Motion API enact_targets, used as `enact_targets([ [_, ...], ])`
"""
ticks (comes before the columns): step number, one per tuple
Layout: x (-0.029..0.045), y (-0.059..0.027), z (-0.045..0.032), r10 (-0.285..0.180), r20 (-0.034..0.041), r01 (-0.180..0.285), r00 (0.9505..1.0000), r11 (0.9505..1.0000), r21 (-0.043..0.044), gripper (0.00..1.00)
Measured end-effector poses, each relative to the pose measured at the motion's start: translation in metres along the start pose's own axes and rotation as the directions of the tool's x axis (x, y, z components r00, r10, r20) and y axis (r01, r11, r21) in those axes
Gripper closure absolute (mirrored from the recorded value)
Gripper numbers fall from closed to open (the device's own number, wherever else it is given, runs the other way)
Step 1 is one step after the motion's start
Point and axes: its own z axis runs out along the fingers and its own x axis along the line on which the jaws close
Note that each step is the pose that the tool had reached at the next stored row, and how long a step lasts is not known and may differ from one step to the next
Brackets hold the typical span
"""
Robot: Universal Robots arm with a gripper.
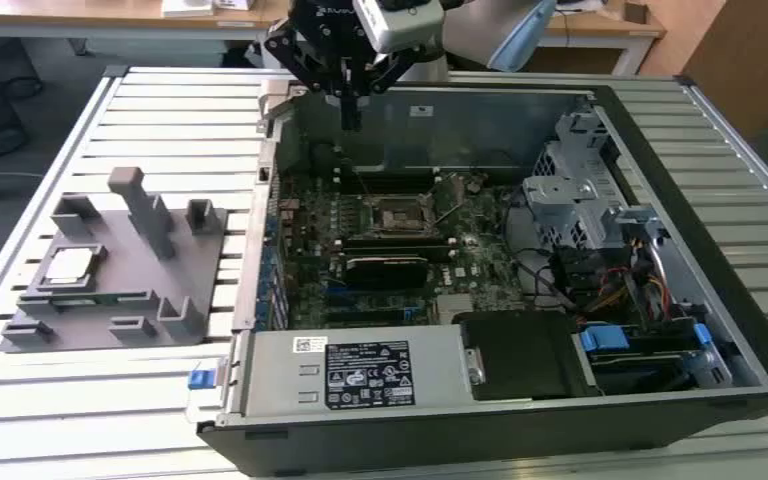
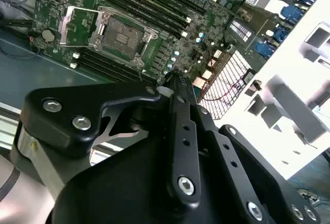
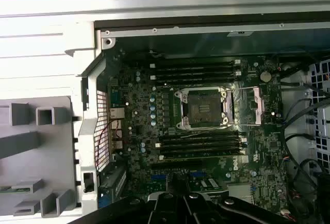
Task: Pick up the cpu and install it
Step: 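Reach for the cpu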
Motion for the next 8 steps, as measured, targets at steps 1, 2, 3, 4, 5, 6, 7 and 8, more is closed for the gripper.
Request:
enact_targets([
  [1,0.0,0.0,0.0,0.0,0.0,0.0,1.0,1.0,0.0,0.89],
  [2,0.0,0.0,0.0,0.0,0.0,0.0,1.0,1.0,0.0,0.89],
  [3,0.0,0.0,0.0,0.0,0.0,0.0,1.0,1.0,0.0,0.89],
  [4,0.0,0.0,0.0,0.0,0.0,0.0,1.0,1.0,0.0,0.89],
  [5,0.0001,0.0,0.0,0.0,0.0,0.0,1.0,1.0,0.0,0.89],
  [6,0.0002,0.0,0.0,0.0,0.0,0.0,1.0,1.0,0.0,0.89],
  [7,0.0004,0.0,0.0,0.0,0.0,0.0,1.0,1.0,0.0001,0.89],
  [8,0.0006,0.0,0.0,0.0,0.0,0.0,1.0,1.0,0.0,0.89],
])
